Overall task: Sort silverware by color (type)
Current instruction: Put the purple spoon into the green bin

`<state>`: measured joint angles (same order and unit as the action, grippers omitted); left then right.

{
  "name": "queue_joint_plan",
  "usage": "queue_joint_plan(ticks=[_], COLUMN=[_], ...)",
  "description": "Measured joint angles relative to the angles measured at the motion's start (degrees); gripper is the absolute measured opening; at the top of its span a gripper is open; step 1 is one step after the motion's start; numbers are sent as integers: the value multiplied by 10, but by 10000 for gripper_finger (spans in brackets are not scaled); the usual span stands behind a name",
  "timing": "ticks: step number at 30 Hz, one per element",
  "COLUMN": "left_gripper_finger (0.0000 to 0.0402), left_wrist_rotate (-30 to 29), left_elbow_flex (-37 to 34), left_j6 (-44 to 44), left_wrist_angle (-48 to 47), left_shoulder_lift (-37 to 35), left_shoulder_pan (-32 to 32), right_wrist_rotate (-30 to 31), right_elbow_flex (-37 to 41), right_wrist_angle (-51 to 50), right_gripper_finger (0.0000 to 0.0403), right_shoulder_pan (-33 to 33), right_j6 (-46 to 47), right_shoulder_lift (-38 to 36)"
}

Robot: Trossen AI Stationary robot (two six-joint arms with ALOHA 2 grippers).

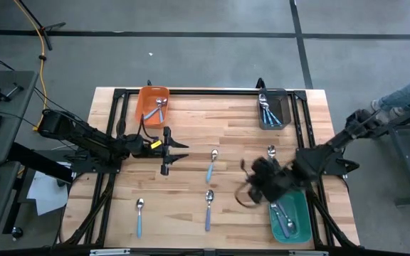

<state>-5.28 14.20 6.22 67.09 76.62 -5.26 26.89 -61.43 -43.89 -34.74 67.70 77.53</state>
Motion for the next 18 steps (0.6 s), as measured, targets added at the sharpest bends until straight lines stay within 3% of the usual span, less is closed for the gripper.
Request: queue_joint_plan(ticks=[4,7,12,18], left_gripper_finger=[133,133,133,133], left_wrist_rotate=[0,0,-1,-1], left_elbow_flex=[0,0,0,0], left_j6=[-2,-2,-2,-6], left_wrist_angle=[0,-2,-3,-2], left_shoulder_lift=[0,0,0,0], left_shoulder_pan=[0,0,0,0], right_wrist_rotate=[-65,-82,-152,-215], right_elbow_flex=[0,0,0,0], right_wrist_angle=[-31,-43,-97,-95], right_gripper_finger=[27,27,28,28], right_shoulder_pan=[-86,-147,-213,-247], right_j6=[158,271,459,525], right_shoulder_lift=[3,16,56,103])
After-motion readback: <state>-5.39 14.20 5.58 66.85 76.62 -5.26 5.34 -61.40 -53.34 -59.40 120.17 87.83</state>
